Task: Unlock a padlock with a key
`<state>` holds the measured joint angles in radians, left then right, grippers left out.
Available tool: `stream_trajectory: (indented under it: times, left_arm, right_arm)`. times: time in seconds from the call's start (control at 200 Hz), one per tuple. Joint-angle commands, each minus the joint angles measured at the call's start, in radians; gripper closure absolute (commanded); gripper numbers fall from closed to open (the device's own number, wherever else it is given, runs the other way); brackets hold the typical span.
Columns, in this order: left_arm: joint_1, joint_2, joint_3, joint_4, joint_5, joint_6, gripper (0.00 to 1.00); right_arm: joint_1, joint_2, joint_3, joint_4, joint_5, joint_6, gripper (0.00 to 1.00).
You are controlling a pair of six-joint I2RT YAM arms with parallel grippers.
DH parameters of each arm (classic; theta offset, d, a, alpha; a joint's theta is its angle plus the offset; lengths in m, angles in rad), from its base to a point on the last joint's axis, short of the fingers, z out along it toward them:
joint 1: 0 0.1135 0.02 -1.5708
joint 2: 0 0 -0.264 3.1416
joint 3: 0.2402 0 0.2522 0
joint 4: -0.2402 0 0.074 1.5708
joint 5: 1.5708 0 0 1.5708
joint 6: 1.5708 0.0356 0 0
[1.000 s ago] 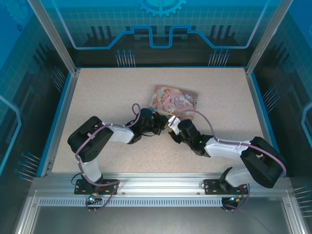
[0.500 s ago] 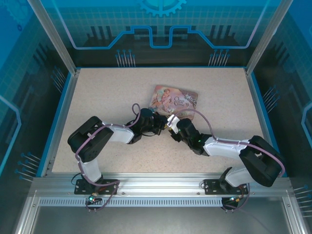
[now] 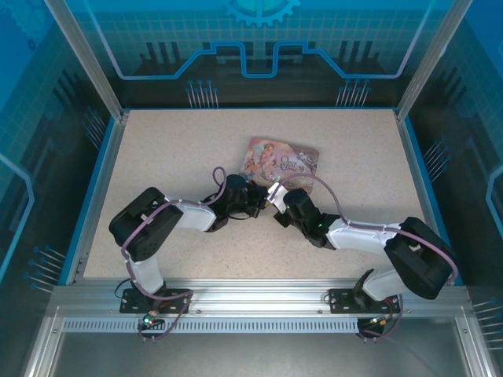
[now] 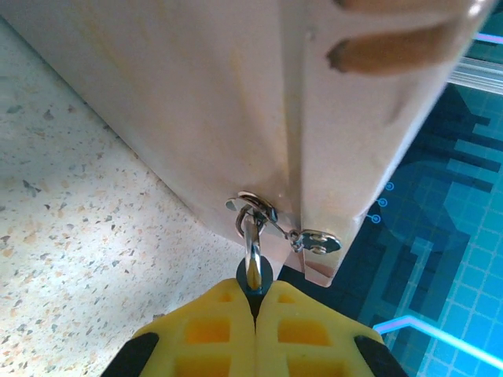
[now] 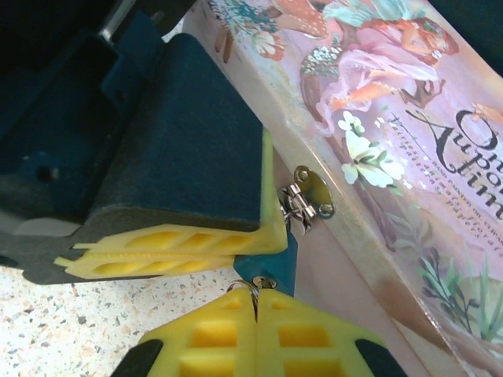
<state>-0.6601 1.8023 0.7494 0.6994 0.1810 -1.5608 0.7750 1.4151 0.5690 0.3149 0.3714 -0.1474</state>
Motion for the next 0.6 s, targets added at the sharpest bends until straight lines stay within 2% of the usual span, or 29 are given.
stream_trajectory:
  times: [0.0, 0.28, 0.595]
  left_arm:
    - [0.002, -0.031, 0.020, 0.064, 0.003, 0.026, 1.00]
    - [0.000, -0.033, 0.019, 0.066, 0.001, 0.026, 1.00]
    - [-0.002, -0.029, 0.022, 0.072, 0.000, 0.024, 1.00]
  right_arm:
    - [-0.029, -0.015, -0.007, 0.000, -0.086, 0.055, 1.00]
    - [-0.130, -0.018, 0.004, -0.014, -0.398, 0.278, 1.00]
    - [-0.206, 0.041, -0.031, 0.140, -0.551, 0.568, 1.00]
